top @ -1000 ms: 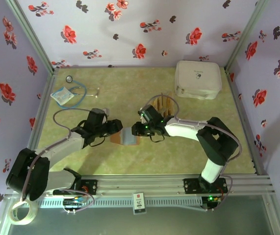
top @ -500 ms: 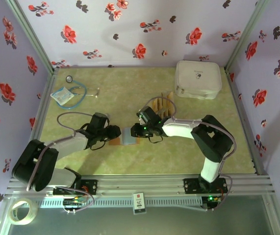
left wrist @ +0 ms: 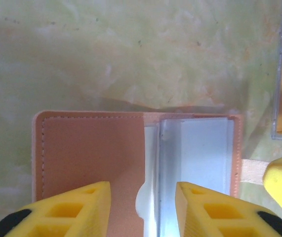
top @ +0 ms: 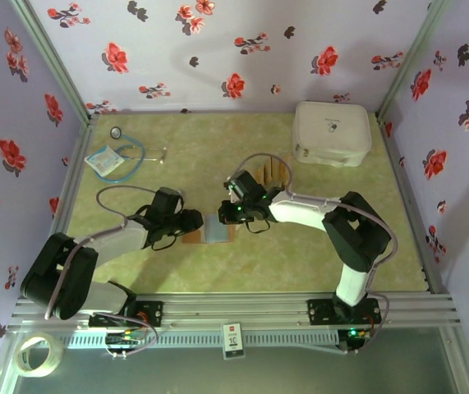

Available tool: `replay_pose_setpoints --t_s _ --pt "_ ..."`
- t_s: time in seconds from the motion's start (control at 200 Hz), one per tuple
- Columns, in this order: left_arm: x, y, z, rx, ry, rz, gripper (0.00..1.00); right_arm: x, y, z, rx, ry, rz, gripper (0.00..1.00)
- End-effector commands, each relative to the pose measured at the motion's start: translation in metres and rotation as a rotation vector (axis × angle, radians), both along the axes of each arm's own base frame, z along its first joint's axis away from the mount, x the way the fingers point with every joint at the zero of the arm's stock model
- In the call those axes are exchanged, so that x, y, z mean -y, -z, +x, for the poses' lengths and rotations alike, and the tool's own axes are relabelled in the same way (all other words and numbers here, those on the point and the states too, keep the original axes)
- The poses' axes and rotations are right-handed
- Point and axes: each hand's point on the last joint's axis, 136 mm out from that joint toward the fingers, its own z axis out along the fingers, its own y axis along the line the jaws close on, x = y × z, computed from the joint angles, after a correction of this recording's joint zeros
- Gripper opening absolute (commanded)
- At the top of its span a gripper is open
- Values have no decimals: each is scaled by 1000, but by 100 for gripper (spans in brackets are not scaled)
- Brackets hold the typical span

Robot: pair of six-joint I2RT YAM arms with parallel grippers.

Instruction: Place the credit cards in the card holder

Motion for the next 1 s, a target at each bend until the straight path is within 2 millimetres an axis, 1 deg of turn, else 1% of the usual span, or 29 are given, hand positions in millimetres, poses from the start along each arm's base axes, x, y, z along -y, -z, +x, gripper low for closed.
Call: replay_pose_setpoints --t_s 0.0,0.13,0.27,0.36,0.46,0.7,0.805,0.995 --pt "8 -32 8 57 14 -21 43 4 12 -2 -4 -35 -69 6" --pt "13 -48 8 64 5 -47 44 1 13 0 -5 -46 -70 4" --pt "17 -52 5 51 -19 -73 41 -1 16 0 -9 -59 -77 3" --pt "19 -46 1 38 -32 -85 39 -1 19 1 -11 -61 -83 2" --pt "19 -33 -5 17 -35 -74 35 -1 22 2 -17 -65 -85 2" --pt "9 4 -15 -16 -17 14 34 -3 25 6 -24 -63 -82 1" --pt "6 11 -15 -5 -2 42 37 -3 27 7 -29 -61 -84 1" --pt "5 15 -14 16 24 65 41 0 35 8 -39 -53 -93 0"
